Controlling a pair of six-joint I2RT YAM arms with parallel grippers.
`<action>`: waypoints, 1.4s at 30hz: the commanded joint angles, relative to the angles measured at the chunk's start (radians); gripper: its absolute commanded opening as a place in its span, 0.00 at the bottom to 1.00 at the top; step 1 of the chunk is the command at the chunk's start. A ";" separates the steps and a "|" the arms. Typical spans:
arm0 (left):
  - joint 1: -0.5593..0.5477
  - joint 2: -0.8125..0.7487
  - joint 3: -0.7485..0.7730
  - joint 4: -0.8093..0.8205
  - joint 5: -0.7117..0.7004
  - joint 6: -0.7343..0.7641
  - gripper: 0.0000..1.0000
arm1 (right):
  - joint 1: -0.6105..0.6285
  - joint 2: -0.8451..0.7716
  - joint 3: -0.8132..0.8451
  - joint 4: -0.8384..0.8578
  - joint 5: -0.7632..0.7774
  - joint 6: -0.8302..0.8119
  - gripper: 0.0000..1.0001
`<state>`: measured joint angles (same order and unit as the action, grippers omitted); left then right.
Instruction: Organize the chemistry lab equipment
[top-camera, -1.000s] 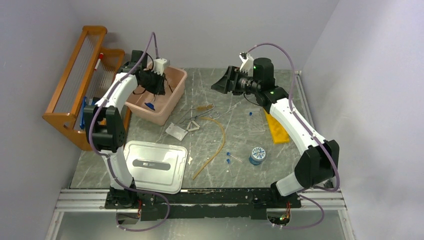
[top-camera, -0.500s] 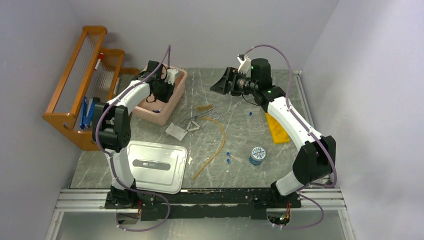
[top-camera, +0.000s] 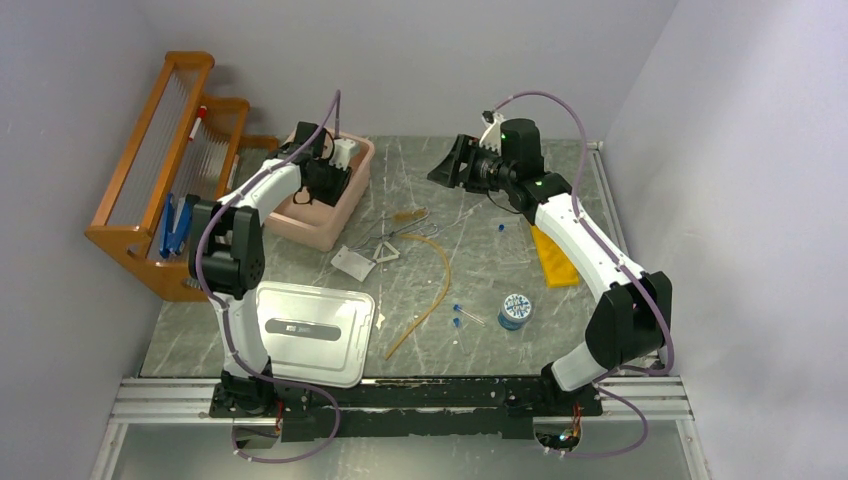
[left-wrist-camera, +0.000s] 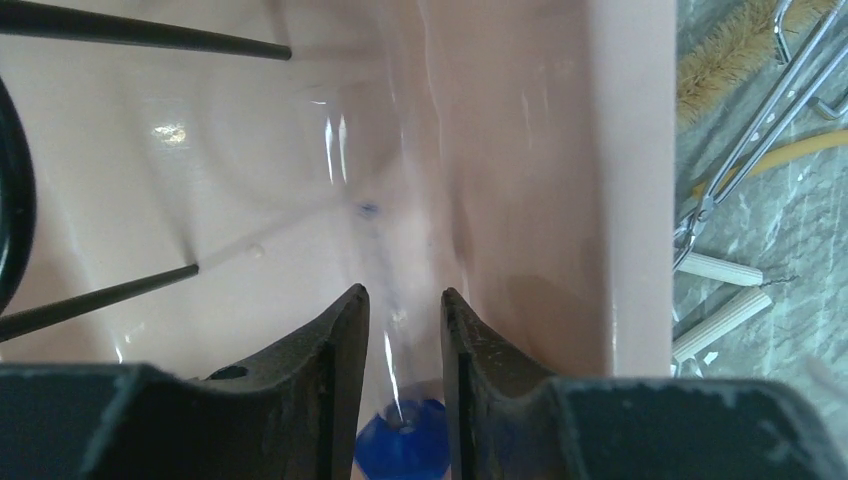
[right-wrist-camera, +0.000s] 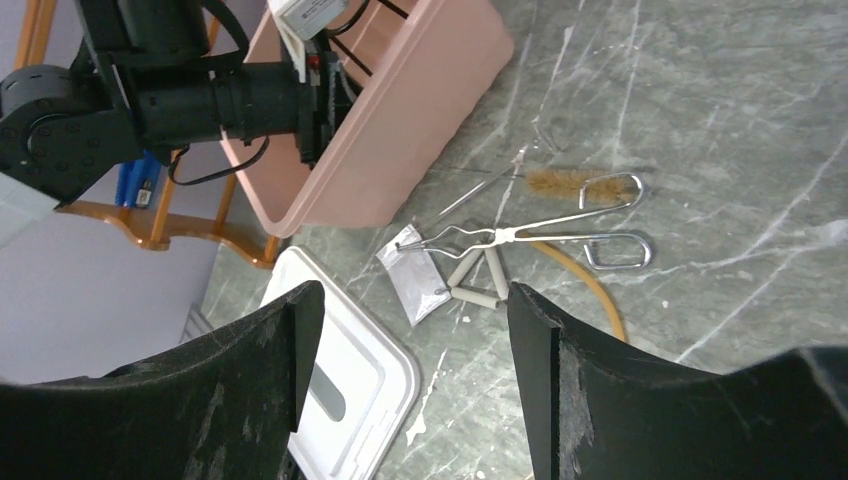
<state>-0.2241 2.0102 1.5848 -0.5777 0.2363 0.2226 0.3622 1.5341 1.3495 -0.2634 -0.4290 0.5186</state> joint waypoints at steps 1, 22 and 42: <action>-0.001 -0.030 0.024 -0.022 0.053 -0.001 0.38 | 0.002 -0.037 -0.004 -0.027 0.073 -0.013 0.70; -0.008 -0.506 -0.064 0.045 0.028 -0.247 0.64 | 0.214 0.135 -0.006 -0.030 0.438 0.243 0.42; -0.019 -0.892 -0.473 0.360 0.081 -0.552 0.68 | 0.349 0.655 0.250 0.096 0.476 0.490 0.40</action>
<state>-0.2348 1.1389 1.1259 -0.3092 0.2924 -0.2882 0.7021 2.1452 1.5452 -0.1726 0.0193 0.9623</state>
